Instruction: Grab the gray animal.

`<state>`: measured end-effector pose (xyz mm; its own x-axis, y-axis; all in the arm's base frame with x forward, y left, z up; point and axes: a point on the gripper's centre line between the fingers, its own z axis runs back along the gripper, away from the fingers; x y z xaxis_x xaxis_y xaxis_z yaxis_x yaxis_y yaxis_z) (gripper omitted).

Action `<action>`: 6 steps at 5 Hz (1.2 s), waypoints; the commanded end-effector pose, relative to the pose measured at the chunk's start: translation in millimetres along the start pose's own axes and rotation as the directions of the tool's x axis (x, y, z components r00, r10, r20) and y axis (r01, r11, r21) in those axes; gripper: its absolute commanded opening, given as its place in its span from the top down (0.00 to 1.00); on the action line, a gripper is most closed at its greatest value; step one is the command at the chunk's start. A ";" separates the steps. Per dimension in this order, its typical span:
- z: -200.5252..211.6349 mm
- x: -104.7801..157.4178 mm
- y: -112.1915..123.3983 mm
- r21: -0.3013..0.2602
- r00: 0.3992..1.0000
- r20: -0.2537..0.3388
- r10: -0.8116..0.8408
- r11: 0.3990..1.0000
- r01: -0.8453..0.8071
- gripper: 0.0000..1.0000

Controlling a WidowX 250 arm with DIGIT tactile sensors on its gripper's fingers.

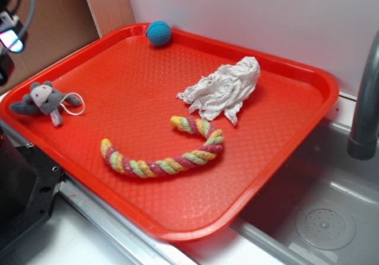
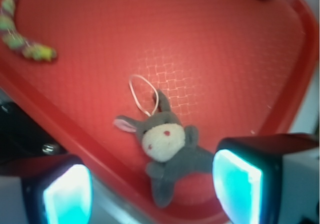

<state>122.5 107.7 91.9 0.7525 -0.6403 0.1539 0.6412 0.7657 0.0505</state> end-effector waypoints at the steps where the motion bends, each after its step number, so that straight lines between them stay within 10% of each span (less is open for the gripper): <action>1: -39.5 -1.6 17.1 0.030 0.991 -0.067 -0.112 0.993 0.114 0.00; 3: -84.0 -2.3 36.0 -0.008 0.981 -0.168 -0.093 0.996 0.093 0.18; 4: -83.3 2.4 36.5 -0.013 0.980 -0.184 -0.072 0.997 0.071 1.00; 6: -55.0 4.5 27.7 0.043 0.976 -0.195 0.102 0.994 -0.096 1.00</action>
<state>140.8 119.8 36.0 0.8435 -0.5351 -0.0467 0.5369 0.8424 0.0467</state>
